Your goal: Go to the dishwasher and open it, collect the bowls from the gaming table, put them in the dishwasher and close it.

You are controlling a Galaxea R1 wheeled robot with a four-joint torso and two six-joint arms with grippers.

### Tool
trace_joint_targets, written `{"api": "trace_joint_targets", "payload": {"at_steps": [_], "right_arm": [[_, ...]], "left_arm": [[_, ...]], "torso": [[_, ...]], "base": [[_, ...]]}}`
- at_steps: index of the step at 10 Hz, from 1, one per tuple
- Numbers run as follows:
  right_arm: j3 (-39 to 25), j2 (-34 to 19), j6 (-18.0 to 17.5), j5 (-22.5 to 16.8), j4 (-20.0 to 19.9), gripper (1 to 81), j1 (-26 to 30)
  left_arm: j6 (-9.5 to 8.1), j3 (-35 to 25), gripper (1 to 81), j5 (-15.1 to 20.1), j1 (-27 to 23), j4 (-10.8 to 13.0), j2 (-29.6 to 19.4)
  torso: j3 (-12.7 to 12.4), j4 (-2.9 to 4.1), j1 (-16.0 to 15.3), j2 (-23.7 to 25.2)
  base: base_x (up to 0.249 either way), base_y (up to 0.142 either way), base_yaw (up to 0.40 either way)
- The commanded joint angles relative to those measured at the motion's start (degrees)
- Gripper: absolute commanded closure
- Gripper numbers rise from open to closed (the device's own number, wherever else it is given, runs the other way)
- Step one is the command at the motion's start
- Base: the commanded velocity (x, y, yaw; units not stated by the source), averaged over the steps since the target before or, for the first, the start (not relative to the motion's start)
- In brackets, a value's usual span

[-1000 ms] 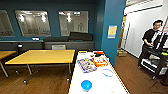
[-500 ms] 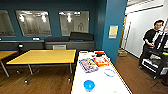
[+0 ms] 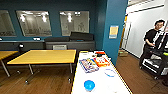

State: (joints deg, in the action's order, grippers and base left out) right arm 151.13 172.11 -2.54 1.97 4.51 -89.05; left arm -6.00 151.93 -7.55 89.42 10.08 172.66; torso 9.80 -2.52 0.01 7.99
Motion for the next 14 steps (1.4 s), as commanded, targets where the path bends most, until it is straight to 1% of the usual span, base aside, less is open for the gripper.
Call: {"api": "trace_joint_targets", "payload": {"at_steps": [1, 5, 10, 12, 14], "right_arm": [[-0.32, -0.07, 0.16, -2.94, -0.12, 1.0, 2.6], [-0.32, -0.07, 0.16, -2.94, -0.38, 1.0, 2.6], [-0.32, -0.25, 0.07, -2.85, -0.73, 1.0, 2.51], [-0.76, -1.3, -0.45, -2.77, -0.64, 1.0, 2.43], [-2.6, -3.59, -1.16, 0.49, -1.26, 1.0, 1.64]], "left_arm": [[0.28, -0.23, 1.0, 2.54, -2.36, 0.03, -0.11], [0.28, -0.23, 1.0, 2.54, -2.36, 0.11, -0.11], [0.28, -0.23, 1.0, 2.54, -2.36, 0.2, -0.29], [0.11, -0.23, 1.0, 2.45, -2.36, -0.06, -0.55], [-0.07, -0.41, 1.0, 2.1, -2.44, -0.15, -2.22]], "torso": [[0.0, 0.0, -0.01, 0.0], [-0.02, 0.0, -0.01, 0.06], [0.0, 0.0, -0.03, 0.02], [0.0, 0.0, -0.08, 0.0], [0.0, 0.0, -0.08, -0.02]], "base": [[0.0, 0.0, 0.0], [0.063, 0.0, 0.0], [0.123, 0.0, 0.0], [0.0, 0.0, 0.0], [0.0, 0.0, 0.0]]}}
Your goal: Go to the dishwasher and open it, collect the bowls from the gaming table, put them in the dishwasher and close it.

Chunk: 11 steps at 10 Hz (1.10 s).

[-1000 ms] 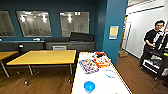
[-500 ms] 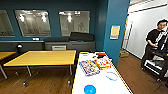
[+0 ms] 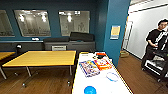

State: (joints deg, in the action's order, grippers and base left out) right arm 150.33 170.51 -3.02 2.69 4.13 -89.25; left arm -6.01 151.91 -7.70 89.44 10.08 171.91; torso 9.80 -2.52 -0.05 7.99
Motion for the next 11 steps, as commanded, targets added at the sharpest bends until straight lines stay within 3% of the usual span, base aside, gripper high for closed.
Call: {"api": "trace_joint_targets", "payload": {"at_steps": [1, 3, 4, 5, 7, 11], "right_arm": [[-4.43, -4.53, -1.37, 1.17, -1.41, 1.0, 1.3], [-10.3, -9.95, -3.89, 2.65, -2.37, 1.0, 0.34], [-13.21, -13.12, -7.05, 3.8, -3.07, 1.0, 0.07], [-16.28, -16.36, -10.56, 4.68, -3.34, 1.0, -0.01], [-27.07, -25.67, -14.37, 5.13, -3.25, 1.0, 0.24], [-53.15, -46.66, -15.52, 12.51, -3.16, 1.0, 1.73]], "left_arm": [[-0.92, -0.99, 1.0, 1.99, -2.38, -0.24, -3.4], [-3.91, -4.3, 1.0, 1.82, -2.38, -0.15, -7.86], [-4.88, -7.03, 1.0, 1.82, -2.38, -0.15, -10.25], [-5.33, -9.33, 1.0, 1.82, -2.38, -0.15, -12.1], [-5.42, -9.43, 1.0, 1.82, -2.65, -0.15, -12.29], [-5.42, -9.26, 1.0, 1.82, -2.91, -0.07, -11.24]], "torso": [[0.0, 0.0, 0.0, 0.0], [0.0, 0.0, 0.02, 0.0], [0.0, 0.0, 0.02, 0.0], [0.0, 0.0, 0.02, 0.0], [0.0, 0.0, 0.02, 0.0], [0.0, 0.0, 0.02, 0.0]], "base": [[0.0, 0.0, 0.0], [0.0, 0.0, 0.0], [0.0, 0.0, 0.0], [0.0, 0.0, 0.0], [0.0, 0.0, 0.0], [0.0, 0.0, 0.0]]}}
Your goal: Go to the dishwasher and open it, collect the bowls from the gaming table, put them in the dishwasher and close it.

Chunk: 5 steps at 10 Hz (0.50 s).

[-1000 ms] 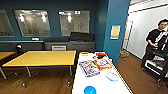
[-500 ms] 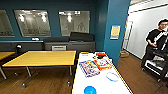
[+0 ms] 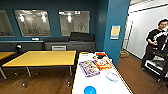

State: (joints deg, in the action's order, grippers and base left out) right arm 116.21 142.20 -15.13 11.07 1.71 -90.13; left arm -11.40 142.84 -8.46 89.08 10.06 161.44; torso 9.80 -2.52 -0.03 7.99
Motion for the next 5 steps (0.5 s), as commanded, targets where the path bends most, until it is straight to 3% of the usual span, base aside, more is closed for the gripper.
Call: {"api": "trace_joint_targets", "payload": {"at_steps": [1, 3, 5], "right_arm": [[-23.54, -22.33, -3.42, 4.14, -1.43, 1.0, 4.01], [-33.5, -31.24, -3.42, 4.22, -1.88, 1.0, 8.31], [-41.66, -40.18, -3.42, 4.05, -4.33, 1.0, 13.33]], "left_arm": [[-0.03, -0.19, 1.0, 2.66, -2.54, -0.13, -0.59], [-0.03, -0.19, 1.0, 2.66, -2.54, -0.04, -0.24], [-0.03, -0.1, 1.0, 2.66, -2.54, -0.13, 0.03]], "torso": [[0.0, 0.0, 0.0, 0.0], [0.0, 0.0, 0.02, 0.0], [4.68, 0.0, 0.02, 0.0]], "base": [[0.0, 0.0, 0.0], [0.0, 0.0, 0.0], [0.0, 0.0, 0.0]]}}
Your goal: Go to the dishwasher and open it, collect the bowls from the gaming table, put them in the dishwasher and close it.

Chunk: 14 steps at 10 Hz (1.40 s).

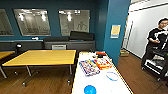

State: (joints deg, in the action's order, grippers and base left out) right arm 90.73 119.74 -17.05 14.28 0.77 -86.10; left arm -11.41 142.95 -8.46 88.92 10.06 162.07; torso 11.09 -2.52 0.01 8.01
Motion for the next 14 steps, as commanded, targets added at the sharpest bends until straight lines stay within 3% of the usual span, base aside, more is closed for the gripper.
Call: {"api": "trace_joint_targets", "payload": {"at_steps": [1, 5, 8, 10, 11, 14], "right_arm": [[-18.3, -20.62, -1.49, 0.49, -4.36, 1.0, 12.04], [-22.01, -25.22, -1.49, -1.33, -7.44, 1.0, 22.65], [-22.37, -25.66, -1.58, -10.67, -10.26, 1.0, 33.91], [-21.58, -26.19, -1.58, -16.81, -12.98, 1.0, 41.82], [-20.71, -26.1, -1.58, -19.96, -14.38, 1.0, 45.34], [-16.39, -23.81, -1.67, -24.38, -15.89, 1.0, 52.73]], "left_arm": [[-0.02, -0.21, 1.0, 2.66, -2.39, -0.13, -0.43], [-0.02, -0.12, 1.0, 2.75, -2.39, 0.05, 0.54], [-0.02, -0.12, 1.0, 2.84, -2.39, -0.13, 0.54], [-0.02, -0.12, 1.0, 2.75, -2.39, -0.13, 0.62], [-0.02, -0.12, 1.0, 2.75, -2.39, -0.13, 0.62], [-0.02, -0.03, 1.0, 2.75, -2.47, -0.13, 0.89]], "torso": [[5.18, 0.0, -0.01, -0.02], [12.7, 0.0, -0.01, -0.02], [18.4, 0.0, -0.06, -0.07], [19.88, 0.0, -0.08, -0.11], [18.28, 0.0, -0.1, -0.11], [19.09, 0.0, -0.12, -0.15]], "base": [[0.0, 0.0, 0.0], [0.0, 0.0, 0.0], [0.0, 0.0, 0.0], [0.0, 0.0, 0.0], [0.0, 0.0, 0.0], [0.0, 0.0, 0.0]]}}
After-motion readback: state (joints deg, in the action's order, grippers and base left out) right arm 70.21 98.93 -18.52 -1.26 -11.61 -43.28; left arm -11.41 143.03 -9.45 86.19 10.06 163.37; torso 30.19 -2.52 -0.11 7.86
